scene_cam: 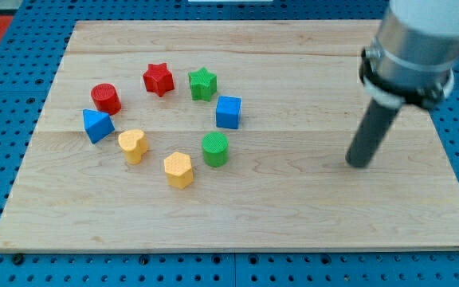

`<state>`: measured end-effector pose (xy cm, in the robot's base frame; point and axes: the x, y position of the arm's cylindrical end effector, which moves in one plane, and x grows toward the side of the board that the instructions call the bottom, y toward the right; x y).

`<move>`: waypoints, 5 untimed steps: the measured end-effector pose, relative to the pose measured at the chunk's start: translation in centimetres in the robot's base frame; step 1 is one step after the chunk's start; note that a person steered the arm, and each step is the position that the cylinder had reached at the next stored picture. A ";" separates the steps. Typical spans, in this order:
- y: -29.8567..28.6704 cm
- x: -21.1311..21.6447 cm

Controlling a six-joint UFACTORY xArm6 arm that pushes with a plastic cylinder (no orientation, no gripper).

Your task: Push the blue triangle into the blue cube

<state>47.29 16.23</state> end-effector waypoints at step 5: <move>-31.2 7.8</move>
<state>55.13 -14.95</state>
